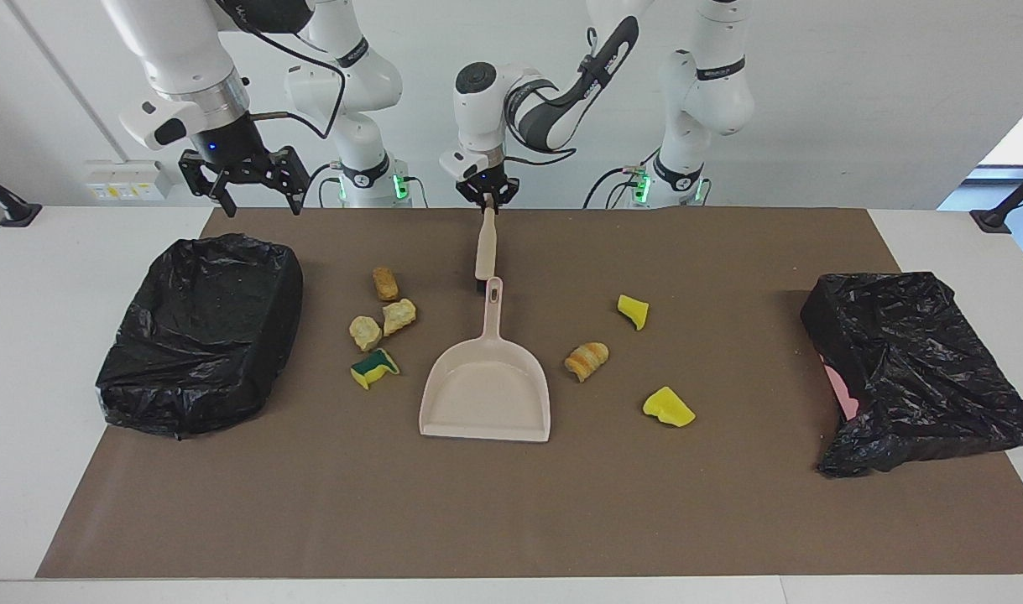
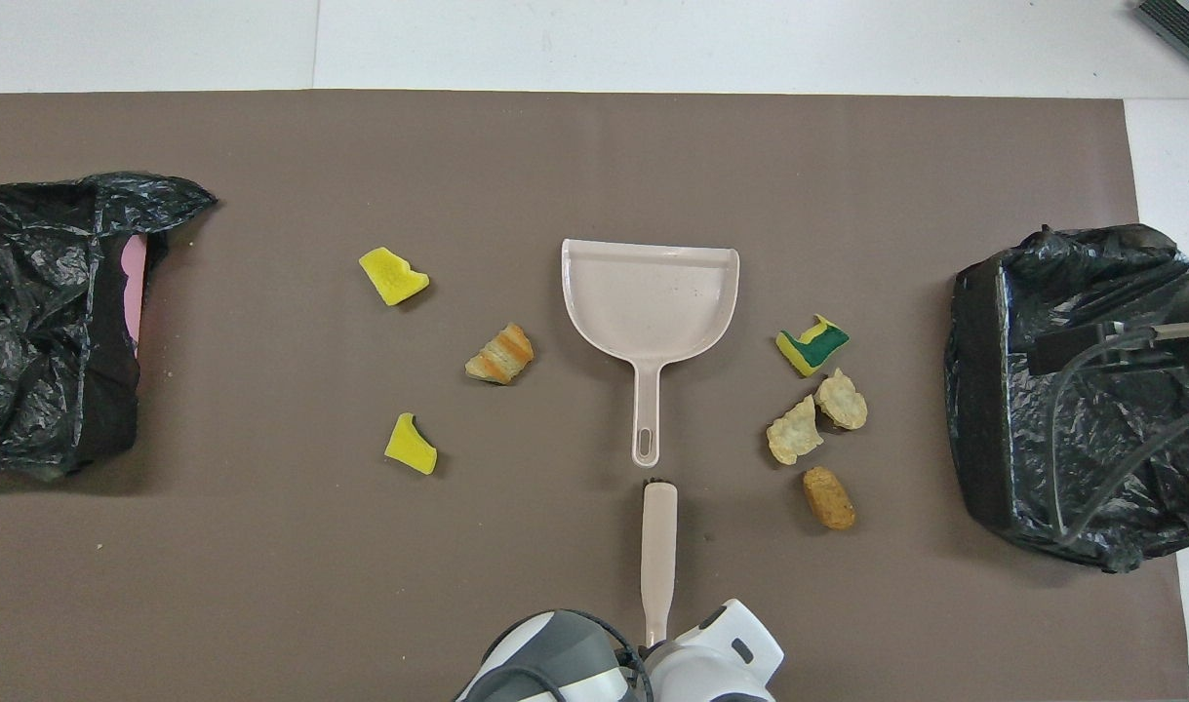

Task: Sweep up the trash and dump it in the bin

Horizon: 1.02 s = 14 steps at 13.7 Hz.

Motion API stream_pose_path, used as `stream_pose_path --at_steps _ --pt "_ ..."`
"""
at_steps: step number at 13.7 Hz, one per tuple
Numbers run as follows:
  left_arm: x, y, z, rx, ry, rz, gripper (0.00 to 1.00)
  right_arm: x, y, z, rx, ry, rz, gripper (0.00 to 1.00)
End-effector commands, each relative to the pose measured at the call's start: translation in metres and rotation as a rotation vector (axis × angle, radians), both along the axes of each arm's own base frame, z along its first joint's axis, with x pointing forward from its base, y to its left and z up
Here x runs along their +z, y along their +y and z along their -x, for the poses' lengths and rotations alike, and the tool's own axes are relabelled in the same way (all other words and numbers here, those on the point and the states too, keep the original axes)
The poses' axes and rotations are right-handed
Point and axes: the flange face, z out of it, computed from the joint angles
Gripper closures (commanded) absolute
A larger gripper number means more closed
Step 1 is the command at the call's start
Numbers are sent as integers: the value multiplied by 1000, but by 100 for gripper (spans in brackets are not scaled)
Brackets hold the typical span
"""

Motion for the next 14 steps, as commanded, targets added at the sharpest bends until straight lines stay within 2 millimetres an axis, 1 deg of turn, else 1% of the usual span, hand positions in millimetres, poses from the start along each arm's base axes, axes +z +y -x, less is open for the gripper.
stream_pose_path --at_steps 1,3,4,5,7,8,9,10,11,12,13,14 --pt "28 22 -12 -48 4 -33 100 -1 -2 7 3 1 -21 0" --pt "46 40 -22 -116 30 -55 100 -3 2 7 -27 11 -22 0" --pt "51 49 -28 -127 43 -67 100 -4 2 8 -76 18 -23 0" --pt "52 56 -31 -123 58 -90 100 -6 10 7 -88 23 -22 0" --pt "48 74 -51 -96 87 -124 100 -21 27 -4 -117 38 -19 0" --pt "46 83 -61 -93 107 -139 100 -23 48 -7 -105 17 -20 0" --pt "46 98 -77 -84 125 -150 100 -34 65 -13 -98 11 -19 0" --pt "45 112 -92 -92 137 -162 100 -56 86 -26 -104 19 -16 0" --pt "45 127 -108 -93 147 -166 100 -85 111 -41 -139 19 -12 0" --pt "45 142 -124 -87 153 -169 100 -114 138 -52 -172 25 -6 0" --pt "44 156 -139 -84 155 -169 100 -133 161 -58 -182 22 -4 0" --pt "41 171 -154 -86 155 -171 100 -149 174 -64 -186 16 -14 0"
